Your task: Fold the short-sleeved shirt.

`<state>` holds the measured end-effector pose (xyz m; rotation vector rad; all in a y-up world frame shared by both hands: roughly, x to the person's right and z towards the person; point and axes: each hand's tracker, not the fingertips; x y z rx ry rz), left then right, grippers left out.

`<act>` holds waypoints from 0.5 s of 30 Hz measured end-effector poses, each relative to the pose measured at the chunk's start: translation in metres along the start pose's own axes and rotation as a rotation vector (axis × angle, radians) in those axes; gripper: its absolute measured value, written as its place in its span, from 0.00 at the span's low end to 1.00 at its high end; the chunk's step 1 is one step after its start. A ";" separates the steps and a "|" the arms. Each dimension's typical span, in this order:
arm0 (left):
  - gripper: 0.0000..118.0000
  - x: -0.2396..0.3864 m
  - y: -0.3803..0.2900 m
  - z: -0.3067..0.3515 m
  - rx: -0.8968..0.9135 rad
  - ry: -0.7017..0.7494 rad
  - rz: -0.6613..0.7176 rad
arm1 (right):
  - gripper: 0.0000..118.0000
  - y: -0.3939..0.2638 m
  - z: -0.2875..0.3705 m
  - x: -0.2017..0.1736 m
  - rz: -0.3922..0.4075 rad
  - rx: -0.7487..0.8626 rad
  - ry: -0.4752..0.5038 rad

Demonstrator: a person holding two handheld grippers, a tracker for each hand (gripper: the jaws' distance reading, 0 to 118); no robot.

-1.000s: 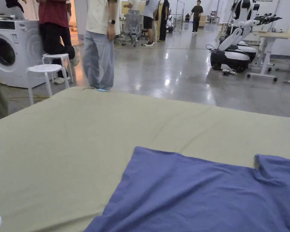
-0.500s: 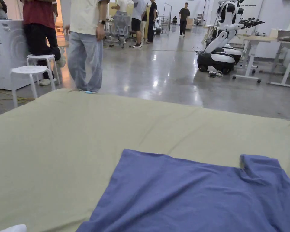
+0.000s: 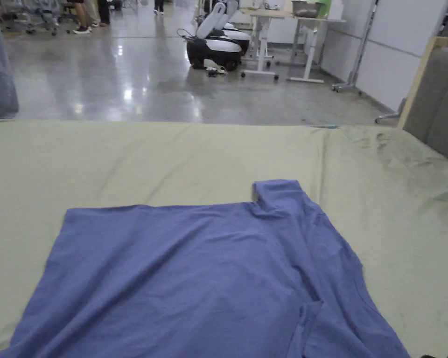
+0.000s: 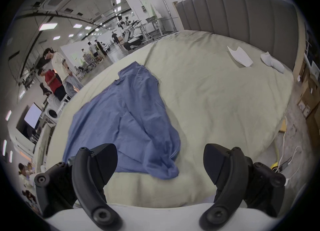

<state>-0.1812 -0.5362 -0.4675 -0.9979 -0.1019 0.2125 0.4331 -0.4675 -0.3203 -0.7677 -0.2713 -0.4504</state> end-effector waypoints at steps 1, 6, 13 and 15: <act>0.12 0.003 -0.001 0.001 0.002 0.011 -0.017 | 0.91 -0.001 -0.004 0.002 0.027 -0.014 -0.033; 0.11 -0.007 0.002 0.000 0.010 0.008 0.072 | 0.87 -0.008 -0.007 0.005 0.138 -0.099 -0.095; 0.12 -0.002 -0.001 0.002 0.027 0.018 0.073 | 0.05 0.005 -0.075 -0.030 0.221 -0.258 -0.069; 0.12 -0.005 0.001 0.003 0.022 0.014 0.104 | 0.05 0.003 -0.072 -0.039 0.229 -0.242 -0.071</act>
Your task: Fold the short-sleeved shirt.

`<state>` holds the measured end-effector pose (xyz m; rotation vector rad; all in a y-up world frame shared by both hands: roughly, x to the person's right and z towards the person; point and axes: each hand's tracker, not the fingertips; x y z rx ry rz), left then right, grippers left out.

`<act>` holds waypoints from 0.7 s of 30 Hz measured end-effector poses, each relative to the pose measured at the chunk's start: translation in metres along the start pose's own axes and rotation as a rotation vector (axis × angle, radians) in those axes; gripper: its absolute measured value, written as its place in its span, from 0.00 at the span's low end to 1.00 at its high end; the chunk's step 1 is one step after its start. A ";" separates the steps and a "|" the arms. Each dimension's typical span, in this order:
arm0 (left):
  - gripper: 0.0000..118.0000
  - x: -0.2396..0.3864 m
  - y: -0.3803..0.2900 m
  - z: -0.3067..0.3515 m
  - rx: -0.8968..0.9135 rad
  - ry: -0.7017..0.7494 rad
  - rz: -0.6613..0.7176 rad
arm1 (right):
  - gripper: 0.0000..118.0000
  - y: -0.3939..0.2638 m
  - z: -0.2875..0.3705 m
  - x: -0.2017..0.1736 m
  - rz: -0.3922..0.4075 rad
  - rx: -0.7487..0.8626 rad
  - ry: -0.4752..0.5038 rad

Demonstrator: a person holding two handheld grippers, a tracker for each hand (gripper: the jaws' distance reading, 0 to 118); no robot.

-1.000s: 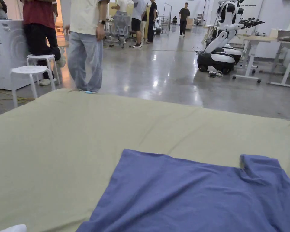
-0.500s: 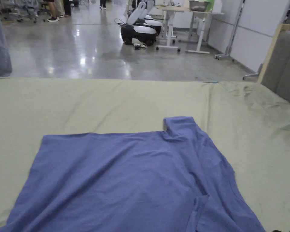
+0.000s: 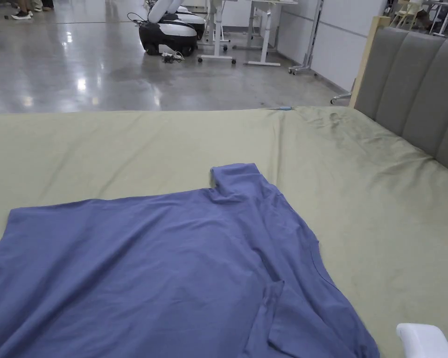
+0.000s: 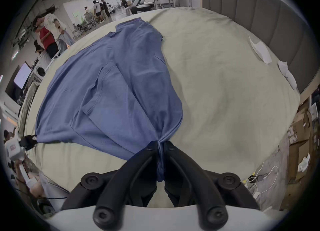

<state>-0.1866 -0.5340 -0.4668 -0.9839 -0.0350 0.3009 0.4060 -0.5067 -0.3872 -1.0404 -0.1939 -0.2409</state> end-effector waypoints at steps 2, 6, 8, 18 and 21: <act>0.12 0.001 0.001 0.005 -0.008 -0.027 0.096 | 0.05 0.002 0.005 -0.002 -0.003 -0.006 0.003; 0.12 -0.005 0.017 0.017 0.027 -0.113 0.160 | 0.05 0.018 0.024 -0.001 -0.044 0.050 0.039; 0.12 -0.003 0.035 0.023 0.089 -0.174 0.133 | 0.05 0.036 0.038 -0.006 -0.034 0.114 0.077; 0.12 0.046 0.164 -0.015 0.213 -0.140 0.057 | 0.05 0.187 0.011 -0.037 -0.027 0.243 0.089; 0.12 0.056 0.187 -0.049 0.191 -0.047 0.029 | 0.05 0.222 -0.028 -0.045 -0.034 0.219 0.060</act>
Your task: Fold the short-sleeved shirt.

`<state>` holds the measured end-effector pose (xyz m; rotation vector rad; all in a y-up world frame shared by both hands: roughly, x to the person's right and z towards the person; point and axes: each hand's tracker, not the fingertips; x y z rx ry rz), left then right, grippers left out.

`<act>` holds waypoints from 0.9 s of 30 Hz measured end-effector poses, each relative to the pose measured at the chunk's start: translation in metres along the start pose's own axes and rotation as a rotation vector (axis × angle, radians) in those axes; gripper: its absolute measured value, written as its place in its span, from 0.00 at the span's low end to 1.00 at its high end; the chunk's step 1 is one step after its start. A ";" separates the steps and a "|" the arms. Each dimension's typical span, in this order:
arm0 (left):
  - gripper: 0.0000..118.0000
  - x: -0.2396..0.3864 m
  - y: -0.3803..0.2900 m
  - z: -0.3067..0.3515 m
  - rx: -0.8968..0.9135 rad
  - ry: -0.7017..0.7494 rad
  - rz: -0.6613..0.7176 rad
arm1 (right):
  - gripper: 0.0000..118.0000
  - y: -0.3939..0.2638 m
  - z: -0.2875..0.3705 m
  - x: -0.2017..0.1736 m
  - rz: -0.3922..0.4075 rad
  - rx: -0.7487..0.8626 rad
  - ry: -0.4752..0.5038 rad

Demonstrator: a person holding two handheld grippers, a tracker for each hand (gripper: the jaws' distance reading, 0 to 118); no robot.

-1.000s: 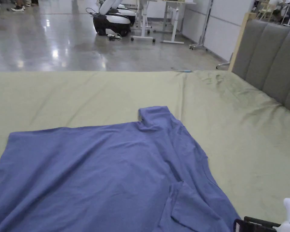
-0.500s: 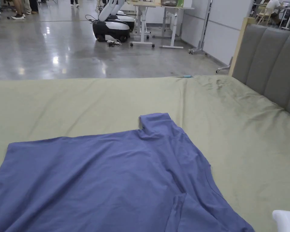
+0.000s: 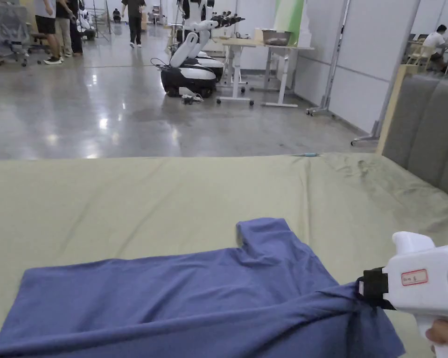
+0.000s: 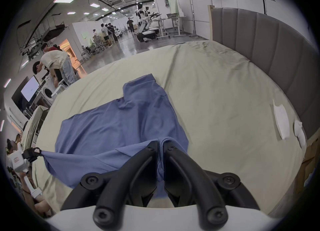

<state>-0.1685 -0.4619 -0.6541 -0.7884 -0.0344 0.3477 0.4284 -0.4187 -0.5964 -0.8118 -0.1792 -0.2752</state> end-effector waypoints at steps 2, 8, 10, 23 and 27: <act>0.12 0.004 0.004 -0.021 -0.022 0.050 -0.045 | 0.05 0.011 -0.027 -0.004 0.004 -0.023 -0.024; 0.12 -0.007 -0.005 -0.062 -0.104 0.099 -0.040 | 0.06 0.017 -0.098 0.004 -0.023 -0.124 -0.066; 0.12 -0.013 -0.012 -0.070 -0.123 0.113 -0.030 | 0.19 0.014 -0.114 0.007 -0.029 -0.142 -0.073; 0.94 -0.042 -0.028 0.068 -0.019 -0.162 0.097 | 0.76 -0.051 0.003 0.014 -0.034 0.085 0.100; 0.00 -0.053 -0.064 0.097 -0.057 -0.072 0.175 | 0.02 -0.103 0.032 0.006 0.039 -0.029 0.029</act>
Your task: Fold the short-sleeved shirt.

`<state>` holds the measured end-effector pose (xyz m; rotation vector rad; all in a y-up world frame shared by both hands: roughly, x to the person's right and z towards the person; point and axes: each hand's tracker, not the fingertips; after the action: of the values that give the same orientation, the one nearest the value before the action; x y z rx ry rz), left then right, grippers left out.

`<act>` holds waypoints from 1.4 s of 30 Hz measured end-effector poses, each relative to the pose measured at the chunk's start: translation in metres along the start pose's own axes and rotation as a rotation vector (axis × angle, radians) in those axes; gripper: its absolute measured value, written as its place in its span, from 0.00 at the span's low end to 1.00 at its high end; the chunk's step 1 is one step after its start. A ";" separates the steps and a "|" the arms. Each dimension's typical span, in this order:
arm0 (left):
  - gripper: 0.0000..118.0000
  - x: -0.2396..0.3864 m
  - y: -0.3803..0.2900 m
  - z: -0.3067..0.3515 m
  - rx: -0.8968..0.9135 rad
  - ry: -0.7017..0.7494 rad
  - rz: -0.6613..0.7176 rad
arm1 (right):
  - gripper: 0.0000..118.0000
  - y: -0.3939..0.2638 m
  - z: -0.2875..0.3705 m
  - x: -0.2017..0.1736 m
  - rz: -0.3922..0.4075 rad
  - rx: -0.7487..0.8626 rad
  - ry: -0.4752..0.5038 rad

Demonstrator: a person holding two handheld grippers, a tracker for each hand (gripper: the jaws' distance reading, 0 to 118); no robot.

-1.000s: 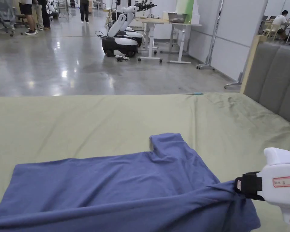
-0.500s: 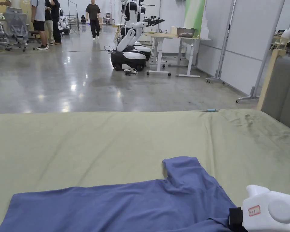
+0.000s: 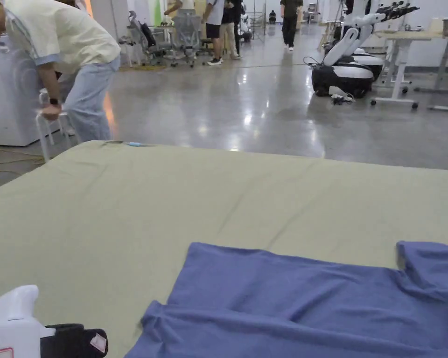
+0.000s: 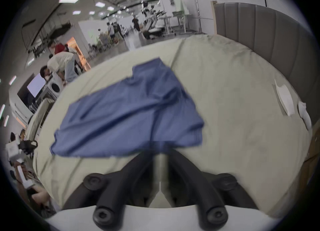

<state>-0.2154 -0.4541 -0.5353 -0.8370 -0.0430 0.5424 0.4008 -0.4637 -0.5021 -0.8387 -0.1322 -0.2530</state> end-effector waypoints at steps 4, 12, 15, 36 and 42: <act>0.00 0.008 -0.024 0.001 -0.090 -0.019 -0.091 | 0.02 -0.036 0.013 -0.004 -0.052 -0.064 0.052; 0.88 -0.002 0.001 -0.061 -0.096 -0.056 0.103 | 0.02 -0.045 0.031 0.000 -0.106 -0.063 0.044; 0.88 -0.002 0.012 -0.087 -0.187 -0.089 0.119 | 0.02 -0.042 0.040 -0.002 -0.101 -0.054 0.032; 0.07 0.039 -0.013 -0.121 -0.244 0.085 -0.282 | 0.88 0.030 -0.017 0.040 -0.160 -0.026 -0.034; 0.07 0.052 -0.015 -0.124 -0.239 0.150 -0.358 | 0.85 0.037 -0.072 0.049 -0.150 -0.146 -0.054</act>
<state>-0.1334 -0.5240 -0.6174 -1.0739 -0.1192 0.1375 0.4590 -0.5016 -0.5660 -0.9824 -0.2298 -0.3844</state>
